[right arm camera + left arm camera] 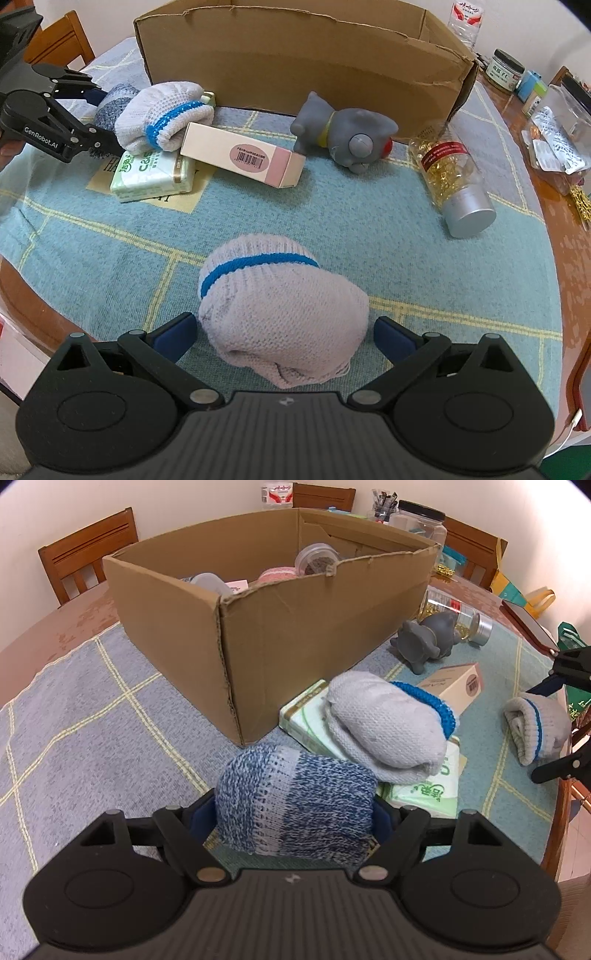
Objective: Organize objects
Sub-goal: 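Close left gripper on blue-grey sock while right gripper closes on white striped sock, then carry both socks into cardboard box and open both grippers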
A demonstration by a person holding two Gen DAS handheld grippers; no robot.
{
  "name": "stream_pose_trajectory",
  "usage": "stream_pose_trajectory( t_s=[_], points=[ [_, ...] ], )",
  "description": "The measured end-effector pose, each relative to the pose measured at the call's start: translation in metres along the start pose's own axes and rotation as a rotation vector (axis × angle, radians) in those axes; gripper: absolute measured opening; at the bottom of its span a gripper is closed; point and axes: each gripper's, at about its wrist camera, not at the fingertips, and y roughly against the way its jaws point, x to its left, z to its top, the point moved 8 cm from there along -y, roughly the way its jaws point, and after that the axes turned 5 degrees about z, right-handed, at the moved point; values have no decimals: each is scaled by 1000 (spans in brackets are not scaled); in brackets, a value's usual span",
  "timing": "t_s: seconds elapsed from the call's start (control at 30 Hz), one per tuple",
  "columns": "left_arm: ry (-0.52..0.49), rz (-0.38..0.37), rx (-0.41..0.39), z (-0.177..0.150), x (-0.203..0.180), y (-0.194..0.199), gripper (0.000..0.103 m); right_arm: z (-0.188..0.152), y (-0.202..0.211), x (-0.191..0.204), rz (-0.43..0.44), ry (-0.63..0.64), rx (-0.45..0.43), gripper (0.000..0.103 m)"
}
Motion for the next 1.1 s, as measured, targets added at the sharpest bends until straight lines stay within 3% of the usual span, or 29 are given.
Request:
stream_pose_trajectory(
  t_s=[0.17, 0.33, 0.53, 0.83, 1.1],
  points=[
    [15, 3, 6, -1, 0, 2, 79, 4, 0, -3, 30, -9, 8, 101],
    [24, 7, 9, -1, 0, 7, 78, 8, 2, -4, 32, -2, 9, 90],
    [55, 18, 20, 1, 2, 19, 77, 12, 4, -4, 52, 6, 15, 84],
    [96, 59, 61, 19, -2, 51, 77, 31, 28, -12, 67, 20, -17, 84],
    [154, 78, 58, 54, -14, 85, 77, 55, 56, -22, 99, 19, -66, 84]
  ],
)
